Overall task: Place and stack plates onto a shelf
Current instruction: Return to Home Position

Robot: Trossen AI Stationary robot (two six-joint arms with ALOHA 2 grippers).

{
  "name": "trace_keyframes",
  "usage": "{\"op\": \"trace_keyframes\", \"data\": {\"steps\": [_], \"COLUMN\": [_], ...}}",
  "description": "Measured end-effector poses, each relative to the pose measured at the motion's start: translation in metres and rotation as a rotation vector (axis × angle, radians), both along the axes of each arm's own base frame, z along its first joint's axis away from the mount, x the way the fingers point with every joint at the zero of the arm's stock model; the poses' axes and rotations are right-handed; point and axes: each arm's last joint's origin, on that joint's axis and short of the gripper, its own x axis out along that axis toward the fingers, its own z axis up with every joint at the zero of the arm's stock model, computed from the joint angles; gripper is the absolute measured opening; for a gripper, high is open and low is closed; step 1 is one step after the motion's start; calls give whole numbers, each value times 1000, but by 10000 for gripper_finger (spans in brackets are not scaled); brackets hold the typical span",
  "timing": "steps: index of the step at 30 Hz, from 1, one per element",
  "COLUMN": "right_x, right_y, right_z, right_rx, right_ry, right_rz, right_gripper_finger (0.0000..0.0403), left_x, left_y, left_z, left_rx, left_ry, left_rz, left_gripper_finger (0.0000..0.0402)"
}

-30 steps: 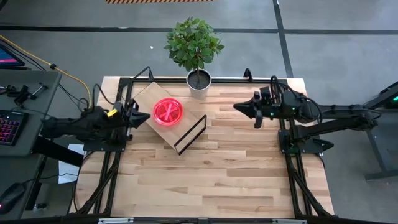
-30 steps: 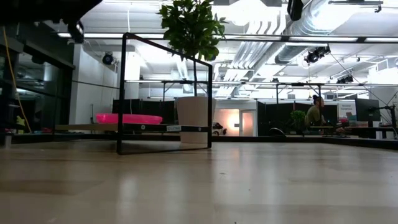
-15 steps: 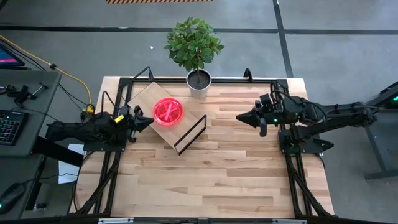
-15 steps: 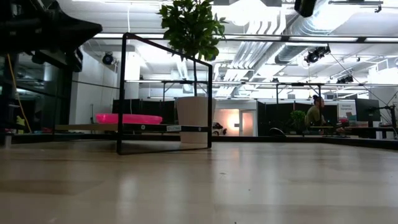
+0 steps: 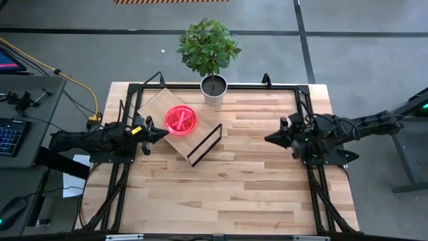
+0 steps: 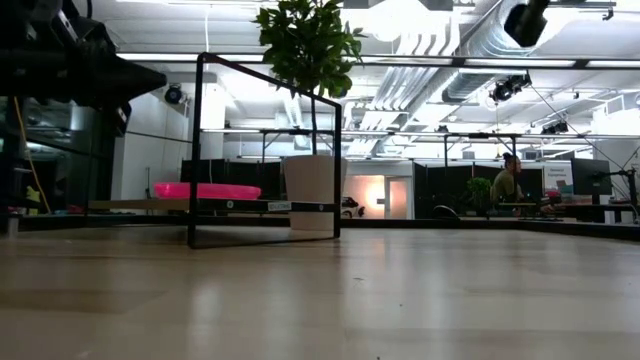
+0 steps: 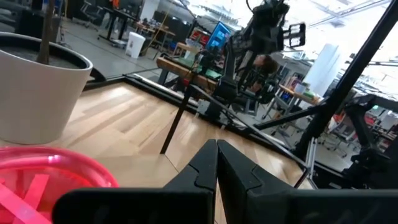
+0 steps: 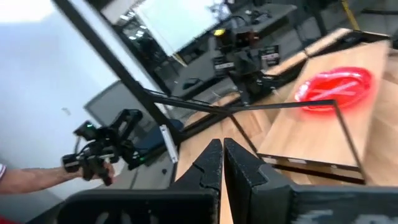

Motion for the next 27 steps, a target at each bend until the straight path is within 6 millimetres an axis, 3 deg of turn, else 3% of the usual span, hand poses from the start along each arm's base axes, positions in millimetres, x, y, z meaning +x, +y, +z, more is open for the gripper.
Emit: {"op": "trace_keyframes", "data": {"steps": [4, 16, 21, 27], "right_x": [-9, -44, -48, -43], "right_y": [0, -20, -21, -21], "right_z": [-24, -85, -106, -124], "right_rx": [-37, -127, -156, -231], "right_ry": [-89, -274, -341, -278], "right_rz": [45, -31, -44, -54], "right_gripper_finger": [0, 0, 0, 0], "left_x": [0, 0, 0, 0], "left_y": [0, 0, 0, 0], "left_z": [0, 0, 0, 0], "left_rx": [0, 1, 1, 1], "left_ry": [-1, 0, 0, 0], "left_rz": [0, 0, 0, 1], "left_gripper_finger": [0, 0, 0, 0]}}
